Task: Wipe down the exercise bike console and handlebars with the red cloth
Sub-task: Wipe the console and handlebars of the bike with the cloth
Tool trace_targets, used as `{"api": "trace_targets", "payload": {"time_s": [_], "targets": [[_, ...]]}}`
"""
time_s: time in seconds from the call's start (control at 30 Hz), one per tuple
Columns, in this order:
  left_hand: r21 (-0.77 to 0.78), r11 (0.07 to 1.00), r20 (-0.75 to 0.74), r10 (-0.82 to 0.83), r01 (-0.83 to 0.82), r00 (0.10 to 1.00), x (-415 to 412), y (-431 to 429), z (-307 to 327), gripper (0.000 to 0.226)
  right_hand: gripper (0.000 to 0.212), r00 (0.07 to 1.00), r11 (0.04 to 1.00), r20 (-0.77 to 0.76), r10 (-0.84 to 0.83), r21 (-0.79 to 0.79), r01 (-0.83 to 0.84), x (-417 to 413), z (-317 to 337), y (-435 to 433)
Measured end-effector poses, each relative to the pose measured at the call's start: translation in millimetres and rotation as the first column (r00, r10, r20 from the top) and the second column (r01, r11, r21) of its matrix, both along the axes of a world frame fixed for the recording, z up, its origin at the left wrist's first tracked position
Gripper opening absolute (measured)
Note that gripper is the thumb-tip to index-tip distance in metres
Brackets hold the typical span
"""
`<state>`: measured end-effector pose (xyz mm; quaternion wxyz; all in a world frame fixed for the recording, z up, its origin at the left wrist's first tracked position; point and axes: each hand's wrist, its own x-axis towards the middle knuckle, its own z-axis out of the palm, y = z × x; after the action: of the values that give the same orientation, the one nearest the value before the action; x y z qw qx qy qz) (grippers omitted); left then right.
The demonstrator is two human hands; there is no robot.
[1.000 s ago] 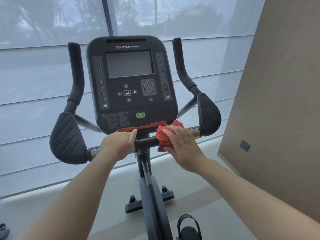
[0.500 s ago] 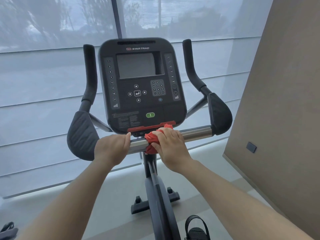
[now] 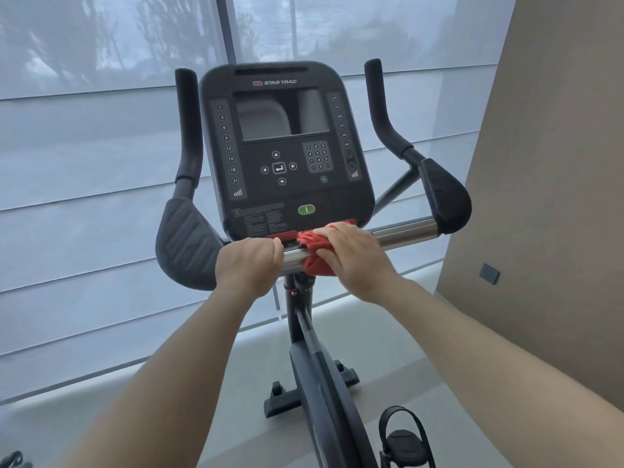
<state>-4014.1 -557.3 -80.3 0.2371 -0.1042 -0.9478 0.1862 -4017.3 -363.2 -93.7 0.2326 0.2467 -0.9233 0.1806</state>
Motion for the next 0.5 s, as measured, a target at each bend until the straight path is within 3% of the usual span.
{"api": "trace_targets", "payload": {"time_s": [0.1,0.33,0.5], "targets": [[-0.025,1.000,-0.025,0.000,-0.001,1.000,-0.7,-1.0,-1.9,0.014,0.034,1.000,0.998,0.000,-0.031,0.057,0.031,-7.8,2.6,18.6],[-0.012,1.000,-0.067,0.002,-0.003,0.998,-2.7,0.7,-4.6,0.020,0.029,0.997,0.999,-0.073,-0.027,-0.027,0.025,-10.1,-8.6,10.9],[0.228,0.973,-0.117,0.063,-0.035,0.991,-5.5,3.2,-9.3,0.036,0.034,0.996,1.000,-0.090,0.011,-0.011,-0.012,-19.2,-6.1,10.6]]}}
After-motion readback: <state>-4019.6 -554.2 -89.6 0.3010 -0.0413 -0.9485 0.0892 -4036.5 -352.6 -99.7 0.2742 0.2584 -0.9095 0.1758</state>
